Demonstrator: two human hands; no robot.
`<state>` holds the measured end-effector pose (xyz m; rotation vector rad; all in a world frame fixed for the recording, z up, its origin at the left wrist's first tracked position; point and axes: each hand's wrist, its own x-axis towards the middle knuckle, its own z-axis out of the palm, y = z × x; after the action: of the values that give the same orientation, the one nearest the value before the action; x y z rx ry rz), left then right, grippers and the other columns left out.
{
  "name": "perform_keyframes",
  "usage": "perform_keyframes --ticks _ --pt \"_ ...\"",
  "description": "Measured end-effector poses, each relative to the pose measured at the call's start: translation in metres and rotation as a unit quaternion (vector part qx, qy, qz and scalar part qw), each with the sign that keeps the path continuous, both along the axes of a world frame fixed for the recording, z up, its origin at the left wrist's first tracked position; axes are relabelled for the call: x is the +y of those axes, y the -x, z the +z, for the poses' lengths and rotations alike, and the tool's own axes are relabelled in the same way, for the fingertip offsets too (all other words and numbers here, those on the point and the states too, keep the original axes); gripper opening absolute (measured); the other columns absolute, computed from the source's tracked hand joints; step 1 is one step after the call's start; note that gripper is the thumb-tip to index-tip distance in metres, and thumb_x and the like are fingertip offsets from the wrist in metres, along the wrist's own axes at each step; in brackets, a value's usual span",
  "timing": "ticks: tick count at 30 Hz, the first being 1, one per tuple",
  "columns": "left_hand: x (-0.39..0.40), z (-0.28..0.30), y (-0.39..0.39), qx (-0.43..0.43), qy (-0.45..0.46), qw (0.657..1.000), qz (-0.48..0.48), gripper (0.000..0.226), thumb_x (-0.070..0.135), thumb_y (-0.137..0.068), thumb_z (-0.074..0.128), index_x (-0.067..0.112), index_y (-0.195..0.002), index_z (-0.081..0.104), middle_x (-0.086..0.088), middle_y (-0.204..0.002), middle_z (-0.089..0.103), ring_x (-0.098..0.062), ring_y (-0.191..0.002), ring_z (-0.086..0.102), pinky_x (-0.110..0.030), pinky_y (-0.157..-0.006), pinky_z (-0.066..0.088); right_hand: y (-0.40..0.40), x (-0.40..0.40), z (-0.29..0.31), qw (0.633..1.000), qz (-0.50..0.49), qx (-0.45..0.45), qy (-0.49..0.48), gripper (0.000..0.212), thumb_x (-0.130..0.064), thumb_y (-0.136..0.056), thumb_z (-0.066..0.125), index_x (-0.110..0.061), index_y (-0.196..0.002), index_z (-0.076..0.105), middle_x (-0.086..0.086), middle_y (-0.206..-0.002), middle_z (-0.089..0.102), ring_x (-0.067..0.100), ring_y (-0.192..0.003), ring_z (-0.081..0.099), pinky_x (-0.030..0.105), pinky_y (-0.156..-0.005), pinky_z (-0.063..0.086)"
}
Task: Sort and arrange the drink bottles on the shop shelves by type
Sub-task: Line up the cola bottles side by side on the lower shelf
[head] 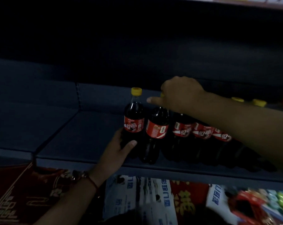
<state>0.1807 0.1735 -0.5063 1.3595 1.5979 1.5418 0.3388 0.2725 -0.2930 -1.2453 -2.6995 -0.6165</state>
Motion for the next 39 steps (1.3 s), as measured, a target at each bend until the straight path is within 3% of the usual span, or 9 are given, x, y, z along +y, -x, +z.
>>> perform_keyframes --ticks 2,6,9,12,18,24,28,33,39 --pt "-0.001 -0.001 -0.003 -0.005 0.001 1.0 0.002 0.056 0.037 -0.093 0.061 0.039 -0.141 0.035 0.031 -0.127 0.05 0.022 -0.111 0.05 0.002 -0.085 0.039 -0.004 0.0 0.004 0.996 0.031 0.012 0.077 0.058 -0.073 -0.084 0.047 -0.016 -0.088 0.055 0.0 -0.082 0.056 0.017 -0.074 0.057 0.03 -0.06 0.047" --pt "-0.001 -0.003 -0.002 0.006 0.004 1.0 0.01 0.052 0.033 -0.095 0.061 0.043 -0.137 0.032 0.034 -0.125 0.048 0.027 -0.107 0.048 0.004 -0.083 0.037 -0.014 0.001 0.016 0.96 0.126 0.018 0.251 0.038 -0.036 -0.084 0.074 -0.021 -0.113 0.055 -0.005 -0.099 0.058 0.015 -0.089 0.058 0.035 -0.075 0.052" --pt "-0.001 -0.005 0.0 0.022 0.007 1.0 0.014 0.049 0.031 -0.095 0.061 0.043 -0.134 0.034 0.034 -0.123 0.049 0.028 -0.106 0.048 0.004 -0.082 0.037 -0.015 0.003 0.019 0.97 0.115 0.026 0.213 0.031 -0.046 -0.082 0.072 -0.021 -0.092 0.058 -0.008 -0.084 0.057 0.014 -0.079 0.057 0.029 -0.063 0.046" --pt "-0.001 -0.005 0.002 0.03 0.015 0.999 0.017 0.048 0.03 -0.095 0.061 0.041 -0.134 0.034 0.034 -0.121 0.048 0.03 -0.102 0.047 0.005 -0.08 0.037 -0.012 0.008 0.015 0.989 0.076 -0.004 0.127 0.053 -0.067 -0.08 0.061 -0.014 -0.077 0.06 -0.001 -0.071 0.058 0.014 -0.066 0.056 0.028 -0.056 0.045" --pt "-0.002 -0.006 0.002 0.03 0.016 0.999 0.013 0.052 0.031 -0.095 0.061 0.039 -0.138 0.033 0.031 -0.123 0.049 0.029 -0.105 0.047 0.005 -0.081 0.037 -0.021 0.012 0.022 0.969 0.109 0.019 0.219 0.049 -0.043 -0.082 0.073 -0.023 -0.123 0.057 -0.006 -0.108 0.058 0.011 -0.091 0.056 0.028 -0.077 0.049" --pt "0.001 -0.01 -0.001 0.022 0.019 1.0 -0.013 0.069 0.031 -0.089 0.071 0.043 -0.143 0.029 0.033 -0.13 0.048 0.019 -0.116 0.049 -0.001 -0.091 0.039 -0.022 0.014 0.021 0.966 0.143 0.022 0.213 0.034 -0.022 -0.085 0.074 -0.021 -0.117 0.063 -0.014 -0.093 0.055 0.01 -0.09 0.056 0.025 -0.075 0.045" --pt "0.005 -0.014 -0.005 0.017 0.014 1.0 -0.02 0.069 0.032 -0.086 0.073 0.041 -0.143 0.035 0.025 -0.133 0.054 0.009 -0.12 0.053 -0.012 -0.099 0.042 -0.025 0.02 0.015 0.965 0.154 0.045 0.208 0.034 -0.021 -0.084 0.075 -0.021 -0.116 0.064 -0.006 -0.102 0.063 0.012 -0.091 0.061 0.028 -0.077 0.05" --pt "0.01 -0.013 -0.015 0.014 0.007 1.0 -0.011 0.069 0.025 -0.088 0.074 0.039 -0.143 0.034 0.03 -0.129 0.052 0.018 -0.114 0.05 0.0 -0.089 0.039 -0.028 0.022 0.012 0.963 0.152 0.059 0.215 0.036 -0.022 -0.084 0.075 -0.022 -0.118 0.063 -0.003 -0.107 0.063 0.015 -0.094 0.061 0.032 -0.082 0.053" --pt "0.005 -0.002 -0.019 0.021 0.005 1.0 -0.013 0.072 0.031 -0.086 0.074 0.044 -0.143 0.033 0.036 -0.128 0.05 0.018 -0.116 0.05 -0.007 -0.097 0.043 -0.031 0.02 0.003 0.967 0.16 0.078 0.182 0.047 -0.023 -0.086 0.072 -0.023 -0.13 0.056 -0.002 -0.115 0.059 0.014 -0.096 0.058 0.028 -0.078 0.049"
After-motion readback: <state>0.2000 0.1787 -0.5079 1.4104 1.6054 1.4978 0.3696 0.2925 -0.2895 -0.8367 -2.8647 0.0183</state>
